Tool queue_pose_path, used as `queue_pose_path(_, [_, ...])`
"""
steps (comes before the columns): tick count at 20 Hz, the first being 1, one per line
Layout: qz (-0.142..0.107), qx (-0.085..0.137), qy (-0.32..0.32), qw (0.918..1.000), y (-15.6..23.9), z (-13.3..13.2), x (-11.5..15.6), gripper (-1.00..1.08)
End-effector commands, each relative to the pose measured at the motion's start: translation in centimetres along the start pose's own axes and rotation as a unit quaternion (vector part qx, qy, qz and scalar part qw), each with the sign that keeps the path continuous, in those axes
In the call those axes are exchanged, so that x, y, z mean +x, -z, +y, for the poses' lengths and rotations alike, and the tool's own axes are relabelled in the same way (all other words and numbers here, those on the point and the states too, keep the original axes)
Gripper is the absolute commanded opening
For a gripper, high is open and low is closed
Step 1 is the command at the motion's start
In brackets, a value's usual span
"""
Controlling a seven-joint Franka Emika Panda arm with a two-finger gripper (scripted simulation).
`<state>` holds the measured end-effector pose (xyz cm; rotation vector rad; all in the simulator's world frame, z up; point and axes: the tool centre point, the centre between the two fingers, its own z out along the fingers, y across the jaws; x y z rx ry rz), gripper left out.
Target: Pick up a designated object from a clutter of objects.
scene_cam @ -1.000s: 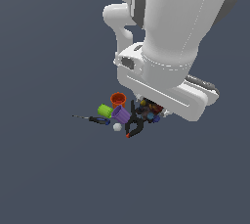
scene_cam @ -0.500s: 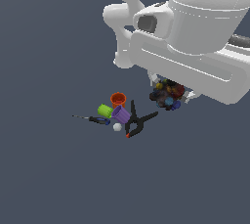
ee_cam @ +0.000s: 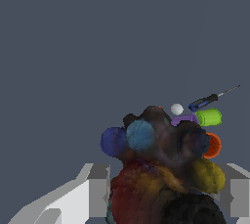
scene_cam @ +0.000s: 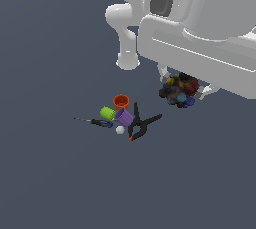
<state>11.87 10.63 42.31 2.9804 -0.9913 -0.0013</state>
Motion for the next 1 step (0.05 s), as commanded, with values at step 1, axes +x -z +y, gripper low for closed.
queue_pose_path(1, [0.0, 0.0, 0.0, 1.0, 0.21, -0.05, 0.01, -1.0])
